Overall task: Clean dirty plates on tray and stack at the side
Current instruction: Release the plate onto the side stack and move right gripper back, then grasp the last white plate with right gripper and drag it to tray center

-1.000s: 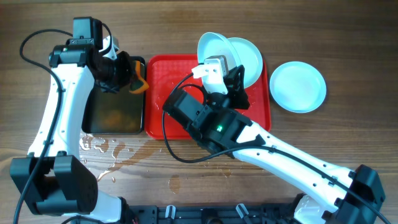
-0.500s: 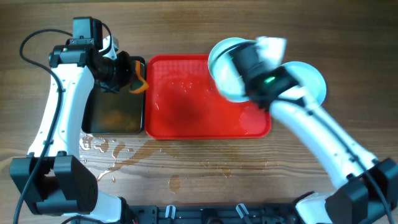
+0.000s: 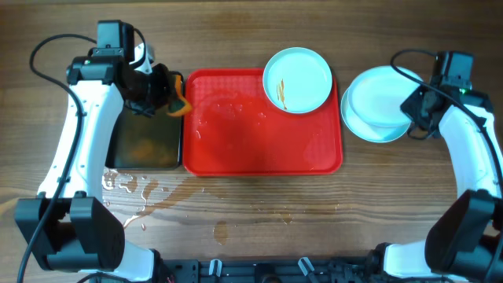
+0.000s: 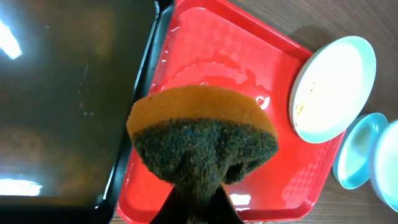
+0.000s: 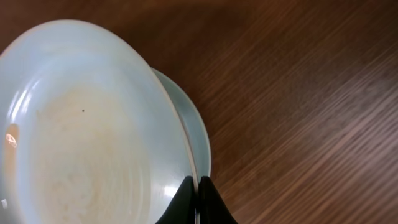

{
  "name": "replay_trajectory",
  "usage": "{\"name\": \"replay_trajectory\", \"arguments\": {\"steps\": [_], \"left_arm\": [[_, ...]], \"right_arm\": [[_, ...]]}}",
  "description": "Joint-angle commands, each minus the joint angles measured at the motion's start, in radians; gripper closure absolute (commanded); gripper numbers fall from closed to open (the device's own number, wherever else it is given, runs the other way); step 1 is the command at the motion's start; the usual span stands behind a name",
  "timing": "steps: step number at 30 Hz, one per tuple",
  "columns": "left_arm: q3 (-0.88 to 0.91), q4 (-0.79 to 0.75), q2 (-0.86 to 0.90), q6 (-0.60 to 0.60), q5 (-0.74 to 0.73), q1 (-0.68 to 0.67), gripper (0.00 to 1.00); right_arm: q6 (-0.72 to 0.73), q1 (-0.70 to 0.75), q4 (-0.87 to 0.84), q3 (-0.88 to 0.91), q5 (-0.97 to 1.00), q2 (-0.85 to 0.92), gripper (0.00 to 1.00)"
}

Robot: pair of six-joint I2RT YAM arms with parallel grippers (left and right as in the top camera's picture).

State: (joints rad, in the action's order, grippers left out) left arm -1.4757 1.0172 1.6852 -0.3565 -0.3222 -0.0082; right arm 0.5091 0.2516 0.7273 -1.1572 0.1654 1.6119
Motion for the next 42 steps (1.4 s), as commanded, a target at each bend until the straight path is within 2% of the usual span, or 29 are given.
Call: {"name": "replay_trajectory", "arguments": {"steps": [1, 6, 9, 11, 15, 21, 25, 30, 35, 42], "left_arm": [[-0.015, -0.016, 0.004, 0.009, 0.003, -0.021, 0.96], [-0.015, -0.022, 0.004, 0.008, 0.002, -0.023, 0.96], [-0.015, -0.022, 0.004, 0.008, 0.002, -0.023, 0.96], [-0.015, -0.022, 0.004, 0.009, 0.002, -0.023, 0.96], [-0.015, -0.027, 0.004, 0.009, 0.002, -0.023, 0.96], [-0.015, -0.027, 0.004, 0.008, 0.002, -0.023, 0.96], [-0.015, -0.026, 0.004, 0.009, 0.002, -0.023, 0.96], [-0.015, -0.026, 0.004, 0.008, 0.002, -0.023, 0.96], [-0.015, -0.026, 0.004, 0.009, 0.002, -0.023, 0.96], [-0.015, -0.026, 0.004, 0.008, 0.002, -0.023, 0.96]], "right_arm": [[-0.019, 0.024, -0.088, 0.056, -0.106, 0.048, 0.96], [-0.039, 0.020, -0.114, 0.060, -0.174, 0.116, 0.94], [-0.067, 0.015, -0.109, 0.060, -0.214, 0.132, 0.74], [-0.064, 0.008, -0.109, 0.054, -0.218, 0.126, 0.69], [-0.078, -0.025, -0.053, -0.029, -0.234, 0.116, 0.68], [-0.113, -0.190, -0.047, -0.158, -0.300, 0.112, 0.61], [-0.042, -0.362, -0.138, -0.162, -0.195, 0.134, 0.46], [-0.006, -0.475, -0.158, -0.185, -0.171, 0.248, 0.46], [-0.006, -0.480, -0.117, -0.185, -0.181, 0.352, 0.58], [-0.038, -0.481, -0.067, -0.183, -0.187, 0.384, 0.59]]}}
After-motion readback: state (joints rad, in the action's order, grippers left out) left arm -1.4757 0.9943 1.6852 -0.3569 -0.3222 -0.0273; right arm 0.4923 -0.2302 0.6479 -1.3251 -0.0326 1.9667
